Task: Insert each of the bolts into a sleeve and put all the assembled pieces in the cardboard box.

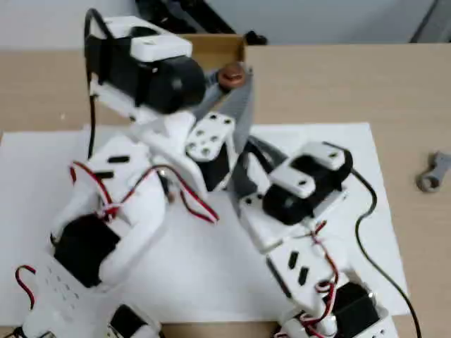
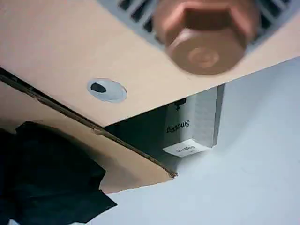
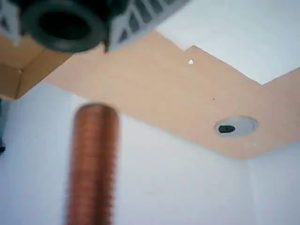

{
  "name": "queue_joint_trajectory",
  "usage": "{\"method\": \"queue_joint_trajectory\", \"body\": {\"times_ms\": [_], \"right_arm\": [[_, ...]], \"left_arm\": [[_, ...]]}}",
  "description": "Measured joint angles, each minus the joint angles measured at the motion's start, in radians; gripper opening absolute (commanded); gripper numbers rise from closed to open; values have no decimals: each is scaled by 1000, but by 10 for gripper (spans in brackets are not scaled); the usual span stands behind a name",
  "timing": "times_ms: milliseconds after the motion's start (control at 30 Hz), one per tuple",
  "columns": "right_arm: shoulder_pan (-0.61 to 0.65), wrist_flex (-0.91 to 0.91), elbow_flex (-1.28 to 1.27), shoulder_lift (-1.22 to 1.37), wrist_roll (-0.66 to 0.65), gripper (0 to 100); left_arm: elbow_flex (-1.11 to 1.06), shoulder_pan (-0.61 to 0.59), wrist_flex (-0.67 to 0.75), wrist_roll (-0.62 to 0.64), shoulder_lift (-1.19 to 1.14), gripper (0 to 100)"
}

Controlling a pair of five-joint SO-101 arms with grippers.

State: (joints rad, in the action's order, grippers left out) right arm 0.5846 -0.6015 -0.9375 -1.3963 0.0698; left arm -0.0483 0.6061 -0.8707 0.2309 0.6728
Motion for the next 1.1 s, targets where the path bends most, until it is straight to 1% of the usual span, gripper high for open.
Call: {"method": "queue_joint_trajectory", "body": {"times_ms": [233, 433, 800, 1100], "right_arm": [[0, 8, 0, 0, 0, 2], [-2, 8, 0, 0, 0, 2], [-2, 8, 0, 0, 0, 2], [0, 8, -2, 0, 0, 2]], "left_arm": [[-31, 0, 14, 38, -2, 6], [-101, 0, 63, 38, -3, 6], [-130, 2, 66, 38, -3, 6], [-232, 0, 91, 38, -2, 6]]}}
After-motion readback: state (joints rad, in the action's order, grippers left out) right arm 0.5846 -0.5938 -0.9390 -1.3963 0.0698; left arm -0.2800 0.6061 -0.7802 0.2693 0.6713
